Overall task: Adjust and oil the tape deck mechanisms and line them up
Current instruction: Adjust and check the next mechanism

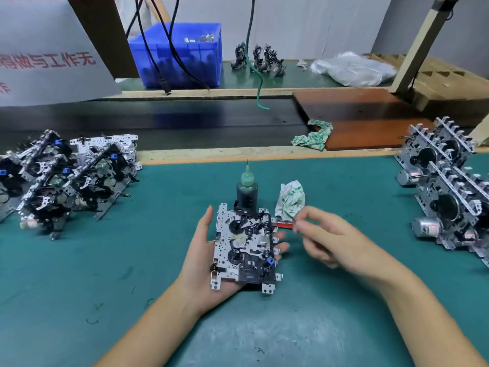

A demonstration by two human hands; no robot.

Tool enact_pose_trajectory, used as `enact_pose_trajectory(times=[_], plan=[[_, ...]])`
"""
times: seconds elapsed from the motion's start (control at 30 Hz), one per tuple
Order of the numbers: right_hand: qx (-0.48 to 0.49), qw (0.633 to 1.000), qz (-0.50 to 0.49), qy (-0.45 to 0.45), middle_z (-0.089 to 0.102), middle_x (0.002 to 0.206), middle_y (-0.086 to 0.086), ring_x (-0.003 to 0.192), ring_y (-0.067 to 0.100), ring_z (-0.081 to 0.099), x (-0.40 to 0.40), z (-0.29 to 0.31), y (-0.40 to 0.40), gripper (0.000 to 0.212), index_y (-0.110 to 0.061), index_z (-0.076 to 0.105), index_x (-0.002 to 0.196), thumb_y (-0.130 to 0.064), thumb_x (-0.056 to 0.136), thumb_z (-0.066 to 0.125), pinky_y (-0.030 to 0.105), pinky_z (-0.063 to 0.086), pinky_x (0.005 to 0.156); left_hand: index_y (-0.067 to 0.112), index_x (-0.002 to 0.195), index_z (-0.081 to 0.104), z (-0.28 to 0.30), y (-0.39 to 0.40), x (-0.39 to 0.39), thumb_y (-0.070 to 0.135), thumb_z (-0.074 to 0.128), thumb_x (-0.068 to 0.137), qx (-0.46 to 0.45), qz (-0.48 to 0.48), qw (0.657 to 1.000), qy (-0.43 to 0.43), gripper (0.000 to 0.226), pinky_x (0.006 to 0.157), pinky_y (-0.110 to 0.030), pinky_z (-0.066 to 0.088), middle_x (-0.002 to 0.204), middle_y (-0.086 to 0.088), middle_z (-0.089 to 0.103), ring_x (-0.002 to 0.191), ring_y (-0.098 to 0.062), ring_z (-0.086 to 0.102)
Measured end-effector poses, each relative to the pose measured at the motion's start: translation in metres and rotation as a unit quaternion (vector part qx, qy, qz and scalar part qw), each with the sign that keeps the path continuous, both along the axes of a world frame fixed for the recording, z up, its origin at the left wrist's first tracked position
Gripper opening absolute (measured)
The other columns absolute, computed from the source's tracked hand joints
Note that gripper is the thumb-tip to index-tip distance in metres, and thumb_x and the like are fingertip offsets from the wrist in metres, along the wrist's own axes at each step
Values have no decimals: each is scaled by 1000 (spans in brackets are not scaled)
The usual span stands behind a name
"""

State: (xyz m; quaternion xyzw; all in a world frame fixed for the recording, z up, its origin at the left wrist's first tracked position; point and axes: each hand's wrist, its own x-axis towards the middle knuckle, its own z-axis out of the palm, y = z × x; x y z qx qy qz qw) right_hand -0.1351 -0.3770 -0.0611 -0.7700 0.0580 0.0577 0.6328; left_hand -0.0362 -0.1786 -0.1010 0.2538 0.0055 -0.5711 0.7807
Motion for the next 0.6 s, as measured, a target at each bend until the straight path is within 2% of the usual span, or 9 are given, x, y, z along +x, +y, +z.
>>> enact_pose_trajectory(times=[0.07, 0.13, 0.23, 0.33, 0.6], plan=[[28, 998, 58, 23, 31, 45, -7, 39, 7, 22, 0, 1, 10, 31, -25, 58, 72, -42, 93, 44, 14, 24, 40, 0, 131, 55, 0, -1, 1, 65, 46, 84, 31, 6, 1000, 3, 81, 111, -49, 31, 139, -25, 47, 122, -38, 51], [36, 995, 78, 56, 30, 44, -5, 39, 9, 21, 1, 0, 17, 37, -24, 59, 65, -43, 92, 44, 16, 22, 39, 3, 125, 61, 1, -2, 1, 63, 44, 84, 49, 5, 999, -4, 74, 105, -46, 38, 135, -21, 53, 115, -34, 57], [21, 992, 89, 88, 39, 43, -4, 37, 9, 32, 2, 0, 21, 39, -18, 56, 62, -38, 94, 44, 18, 29, 39, 4, 114, 69, 5, -3, 1, 63, 40, 86, 66, 1, 998, -10, 72, 92, -42, 50, 126, -21, 60, 108, -31, 63], [9, 988, 102, 117, 48, 45, -4, 38, 8, 41, 0, 1, 23, 39, -18, 58, 62, -34, 95, 46, 17, 33, 40, 0, 121, 63, 7, -3, 0, 66, 35, 87, 77, -4, 997, -14, 79, 97, -44, 46, 129, -27, 55, 111, -35, 60], [7, 988, 57, 142, 34, 41, -3, 38, 9, 22, 0, 1, 30, 44, -18, 68, 59, -38, 93, 48, 17, 22, 39, 0, 121, 62, 10, -3, -1, 66, 37, 88, 84, 5, 996, -21, 78, 100, -44, 45, 132, -28, 52, 110, -34, 60]])
